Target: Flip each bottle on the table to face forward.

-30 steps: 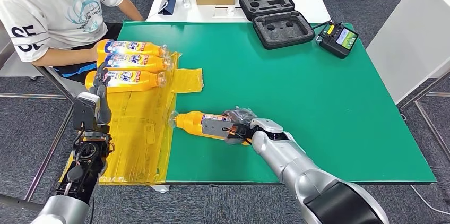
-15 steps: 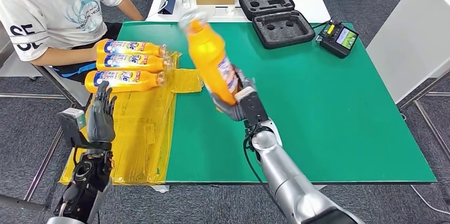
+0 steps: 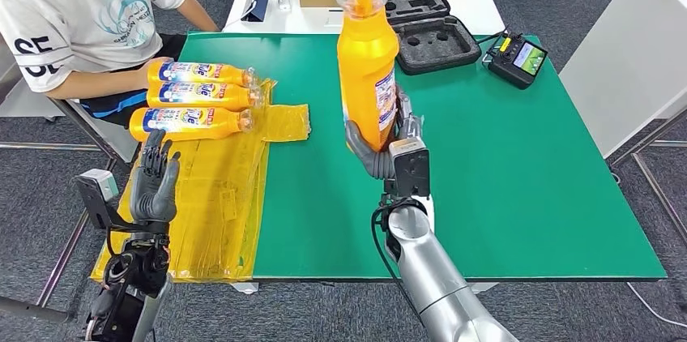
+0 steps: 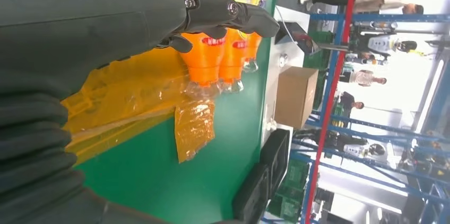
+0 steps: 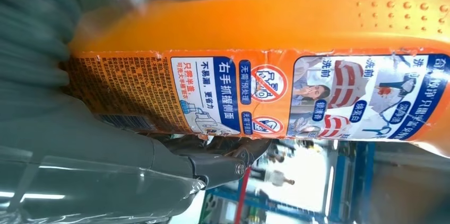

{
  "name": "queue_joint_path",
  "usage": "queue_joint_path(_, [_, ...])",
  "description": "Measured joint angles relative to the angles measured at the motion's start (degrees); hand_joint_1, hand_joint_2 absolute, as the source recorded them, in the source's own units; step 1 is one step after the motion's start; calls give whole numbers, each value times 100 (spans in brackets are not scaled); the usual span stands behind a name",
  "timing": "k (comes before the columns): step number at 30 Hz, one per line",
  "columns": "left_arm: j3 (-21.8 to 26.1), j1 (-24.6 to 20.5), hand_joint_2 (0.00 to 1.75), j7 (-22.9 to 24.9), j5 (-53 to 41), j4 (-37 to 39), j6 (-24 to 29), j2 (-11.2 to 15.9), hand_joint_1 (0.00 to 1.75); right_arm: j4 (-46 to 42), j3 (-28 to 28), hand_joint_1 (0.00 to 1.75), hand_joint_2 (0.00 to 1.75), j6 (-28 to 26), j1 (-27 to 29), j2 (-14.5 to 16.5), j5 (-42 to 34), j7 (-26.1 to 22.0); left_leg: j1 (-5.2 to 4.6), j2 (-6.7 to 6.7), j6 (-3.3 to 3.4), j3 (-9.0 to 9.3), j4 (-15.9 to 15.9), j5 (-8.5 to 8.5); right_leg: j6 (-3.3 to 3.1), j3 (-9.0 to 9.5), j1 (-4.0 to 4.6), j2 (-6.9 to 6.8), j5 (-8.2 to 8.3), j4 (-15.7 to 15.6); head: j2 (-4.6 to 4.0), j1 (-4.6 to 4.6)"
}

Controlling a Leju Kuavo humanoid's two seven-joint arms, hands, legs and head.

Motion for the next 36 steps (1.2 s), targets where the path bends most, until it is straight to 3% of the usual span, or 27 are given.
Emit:
queue_joint_path(12, [-176,85,175,79,-42,-192,-159,-60,0,476,155,175,175,452,-35,-5,50,1,0,0,0,-3,0,0,0,-2,0,0,0,0,0,-1])
queue_joint_path(16, [-462,104,175,157,-114,-344,-358,-92,0,1250,404,175,175,909,-174,76,137,3,1,-1,0,-4,0,0,0,-2,0,-3,0,0,0,1])
queue_joint_path(24, [-1264,351,175,385,-85,-914,-790,-122,0,2488,763,175,175,1237,-388,305,341,90,-1,-2,0,-8,0,-1,1,-4,0,-3,-1,0,0,0])
queue_joint_path(36, [-1856,563,175,745,351,-1144,-1063,-27,0,3166,1029,175,175,1439,-548,437,631,373,2,-2,-1,-8,0,0,0,-8,1,-2,0,0,0,0])
